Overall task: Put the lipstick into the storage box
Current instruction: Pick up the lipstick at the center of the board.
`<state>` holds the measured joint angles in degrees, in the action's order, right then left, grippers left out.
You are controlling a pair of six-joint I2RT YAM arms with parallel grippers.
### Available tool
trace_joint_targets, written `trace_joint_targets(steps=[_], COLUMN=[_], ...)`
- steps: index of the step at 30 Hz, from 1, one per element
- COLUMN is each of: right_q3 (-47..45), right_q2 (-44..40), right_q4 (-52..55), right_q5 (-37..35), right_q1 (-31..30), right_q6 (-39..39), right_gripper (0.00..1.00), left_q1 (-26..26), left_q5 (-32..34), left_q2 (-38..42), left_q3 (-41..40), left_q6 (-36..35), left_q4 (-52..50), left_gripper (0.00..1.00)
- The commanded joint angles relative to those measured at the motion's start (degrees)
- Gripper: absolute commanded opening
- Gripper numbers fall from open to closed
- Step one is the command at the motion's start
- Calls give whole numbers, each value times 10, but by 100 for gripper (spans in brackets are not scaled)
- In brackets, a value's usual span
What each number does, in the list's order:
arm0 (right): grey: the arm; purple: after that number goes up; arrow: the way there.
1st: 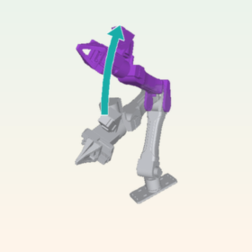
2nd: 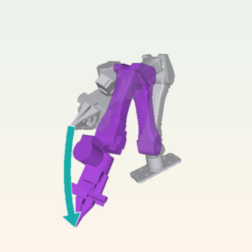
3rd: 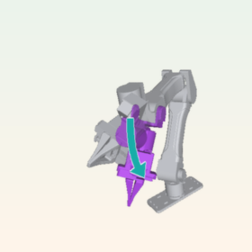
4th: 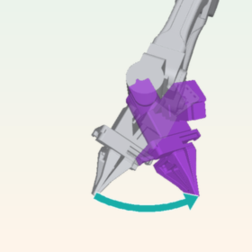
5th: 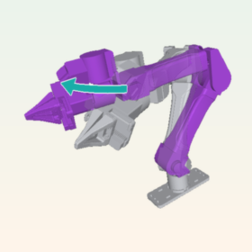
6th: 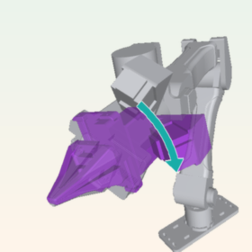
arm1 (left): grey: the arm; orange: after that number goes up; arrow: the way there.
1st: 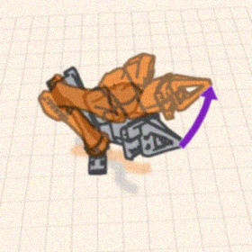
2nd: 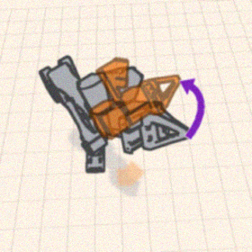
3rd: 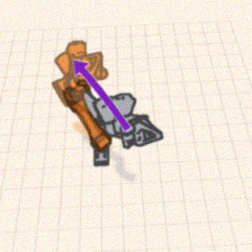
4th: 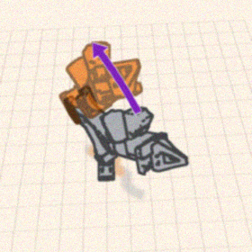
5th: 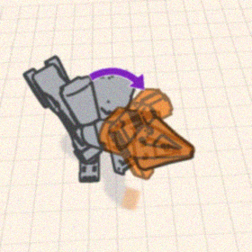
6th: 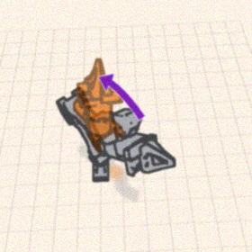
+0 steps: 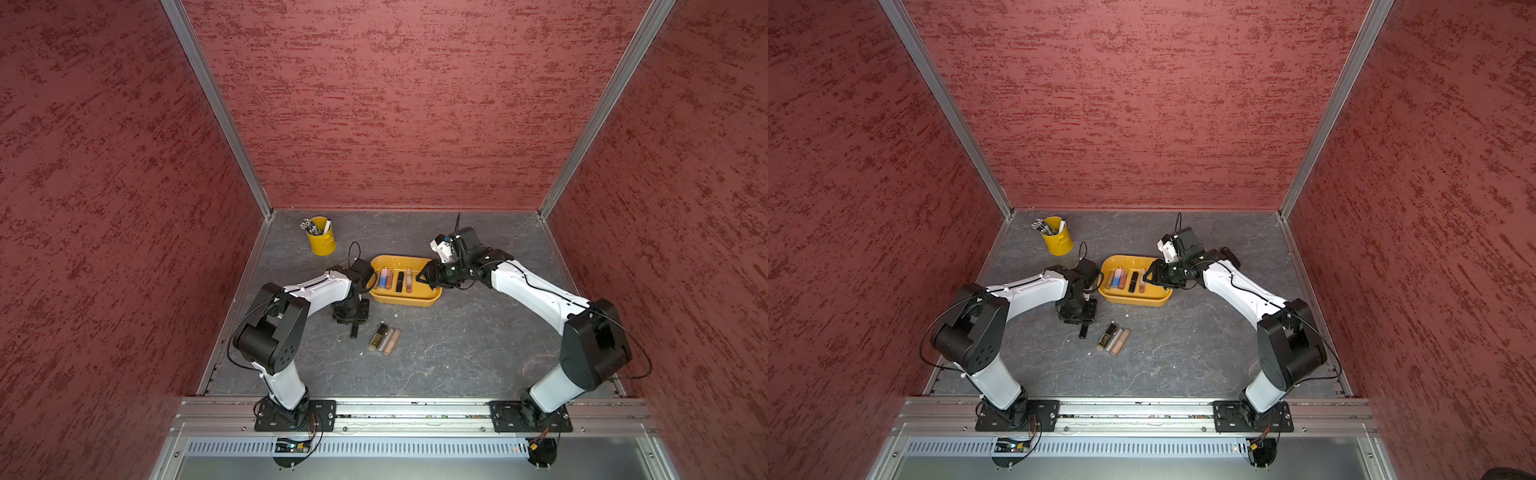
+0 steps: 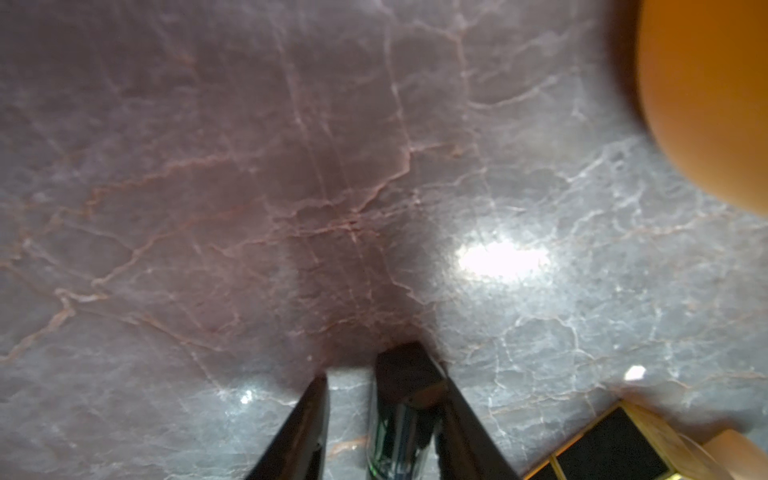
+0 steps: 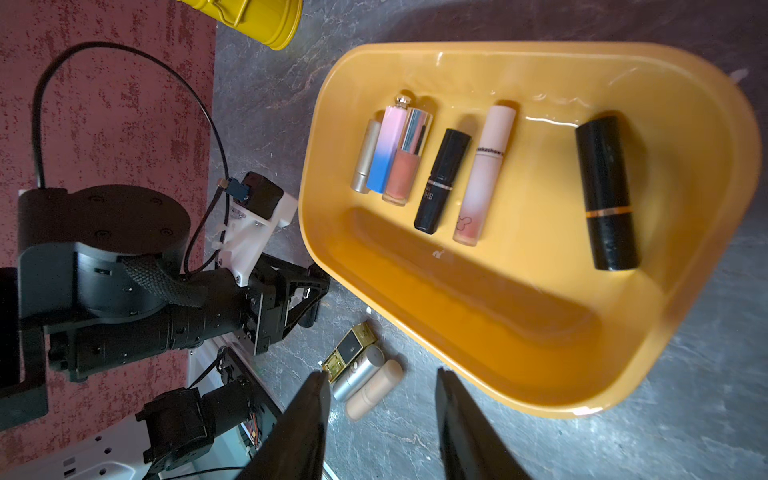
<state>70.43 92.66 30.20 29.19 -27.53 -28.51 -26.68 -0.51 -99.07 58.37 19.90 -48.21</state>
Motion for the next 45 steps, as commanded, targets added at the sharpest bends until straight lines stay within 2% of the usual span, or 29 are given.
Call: trace_joint_targets(steps=[1, 6, 11, 16, 25, 30, 35, 41, 45], right_q3=[-6, -8, -9, -8, -18, -25, -34, -46, -34], right_q2=[-15, -15, -16, -20, -25, -45, -63, -75, -71], right_q4=[-4, -8, -9, -16, -97, -166, -242, -312, -307], right_q5=[-9, -9, -8, 7, 95, 158, 245, 299, 306], right_q1=[4, 4, 5, 5, 8, 9, 8, -2, -16], right_q6=[2, -1, -2, -4, -40, -56, -84, -121, -120], right_gripper=[45, 45, 45, 46, 46, 46, 47, 47, 48], left_q1=[-2, 3, 15, 44, 102, 118, 118, 110, 101], left_q5=[-22, -29, -51, -124, -312, -423, -518, -560, -563], left_q2=[-24, -24, -11, 44, 182, 234, 258, 267, 273], left_q3=[0, -4, -14, -27, -27, -37, -60, -72, -67], left_q6=[-5, -8, -6, 1, 29, 94, 209, 306, 315], left_q4=[36, 39, 46, 72, 141, 238, 412, 563, 581], left_gripper=[32, 21, 19, 19, 19, 21, 22, 23, 23])
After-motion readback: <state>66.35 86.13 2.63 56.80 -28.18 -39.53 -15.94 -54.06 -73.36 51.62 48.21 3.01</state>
